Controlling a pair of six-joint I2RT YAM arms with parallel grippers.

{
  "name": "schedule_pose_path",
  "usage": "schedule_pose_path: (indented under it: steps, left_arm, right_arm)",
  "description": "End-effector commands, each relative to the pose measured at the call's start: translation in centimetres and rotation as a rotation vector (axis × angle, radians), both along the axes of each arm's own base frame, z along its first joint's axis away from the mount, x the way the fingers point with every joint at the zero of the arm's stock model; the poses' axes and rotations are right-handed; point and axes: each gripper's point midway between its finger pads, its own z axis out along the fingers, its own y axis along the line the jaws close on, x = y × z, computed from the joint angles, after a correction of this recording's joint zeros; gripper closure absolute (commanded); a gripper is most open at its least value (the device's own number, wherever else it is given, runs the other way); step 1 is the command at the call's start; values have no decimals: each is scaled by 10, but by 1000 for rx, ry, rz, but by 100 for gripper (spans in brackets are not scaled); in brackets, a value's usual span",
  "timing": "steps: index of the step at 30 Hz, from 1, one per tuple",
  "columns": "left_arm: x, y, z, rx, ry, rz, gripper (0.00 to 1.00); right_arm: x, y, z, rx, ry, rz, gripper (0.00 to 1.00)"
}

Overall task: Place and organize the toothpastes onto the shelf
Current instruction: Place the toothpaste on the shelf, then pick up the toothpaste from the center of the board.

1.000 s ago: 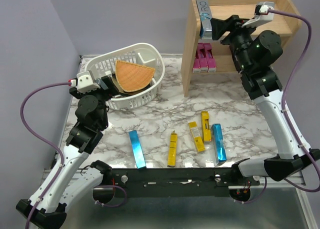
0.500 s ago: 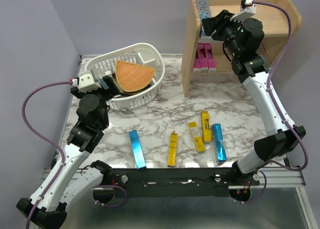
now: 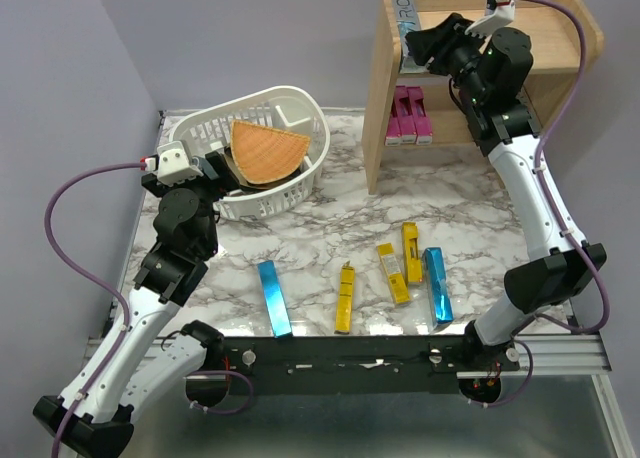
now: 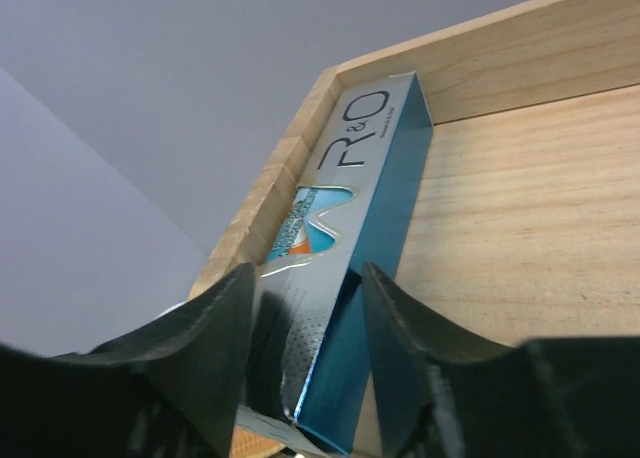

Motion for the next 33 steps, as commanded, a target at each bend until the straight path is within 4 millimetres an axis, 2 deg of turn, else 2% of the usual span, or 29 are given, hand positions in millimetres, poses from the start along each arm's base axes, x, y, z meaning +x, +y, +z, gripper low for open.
schedule_pose_path:
  steps: [1, 4, 7, 8, 11, 12, 13, 14, 15, 16, 18, 19, 20, 21, 22, 23, 26, 27, 29, 30, 32, 33]
  left_arm:
    - [1, -1, 2, -2, -15, -12, 1]
    - [2, -2, -1, 0, -10, -15, 1]
    - [3, -4, -1, 1, -6, -23, 1]
    - [4, -5, -1, -1, -4, -24, 1]
    - [5, -8, -3, -3, 3, -40, 1]
    - [6, -9, -4, -5, 7, -43, 1]
    - [6, -10, -4, -8, 10, -50, 1]
    - [7, -11, -5, -8, 11, -51, 1]
    - [7, -11, -6, -7, 17, -54, 1]
    - [8, -12, -6, -12, 17, -58, 1]
    - [9, -15, -10, -9, 34, -68, 1]
    - [10, -16, -10, -18, 39, -72, 1]
    - [11, -19, -12, -20, 49, -82, 1]
    - [11, -20, -13, -28, 56, -87, 1]
    - [10, -21, -16, -28, 82, -92, 1]
    - [10, -23, -20, -48, 100, -99, 1]
    - [6, -25, -44, -71, 201, -95, 1]
    - [3, -25, -50, -79, 228, -91, 1]
    - [-5, -26, -71, -83, 315, -99, 1]
    - [-10, -28, -83, -108, 357, -102, 1]
    - [-18, -31, -102, -129, 409, -123, 1]
    - [-23, -31, -111, -143, 438, -121, 1]
  right_arm:
    - [-17, 11, 10, 0, -34, 83, 38]
    - [-25, 7, 16, -12, -54, 70, 24]
    - [-41, -1, 29, -28, -95, 52, 12]
    - [-54, -4, 40, -31, -124, 53, 9]
    - [-69, -8, 34, -56, -124, 52, 2]
    - [-85, -12, 41, -55, -148, 51, 0]
    - [-87, -13, 26, -70, -132, 55, 0]
    - [-93, -14, 19, -77, -125, 56, 0]
    - [-109, -19, 25, -73, -148, 53, 0]
    - [-110, -19, 2, -89, -109, 54, 0]
    - [-123, -21, -12, -97, -96, 63, 0]
    - [-139, -23, -11, -90, -116, 70, 0]
    - [-142, -21, -39, -98, -70, 89, 0]
    - [-147, -21, -53, -100, -53, 98, 0]
    - [-164, -22, -48, -81, -93, 109, 0]
    - [-164, -19, -86, -87, -28, 129, 0]
    - [-186, -14, -110, -67, -24, 175, 0]
    - [-190, -7, -136, -77, 16, 199, 0]
    - [-195, -2, -155, -100, 43, 213, 0]
    - [-201, 8, -170, -116, 70, 242, 0]
    - [-205, 19, -187, -142, 103, 258, 0]
    - [-214, 36, -200, -159, 128, 313, 0]
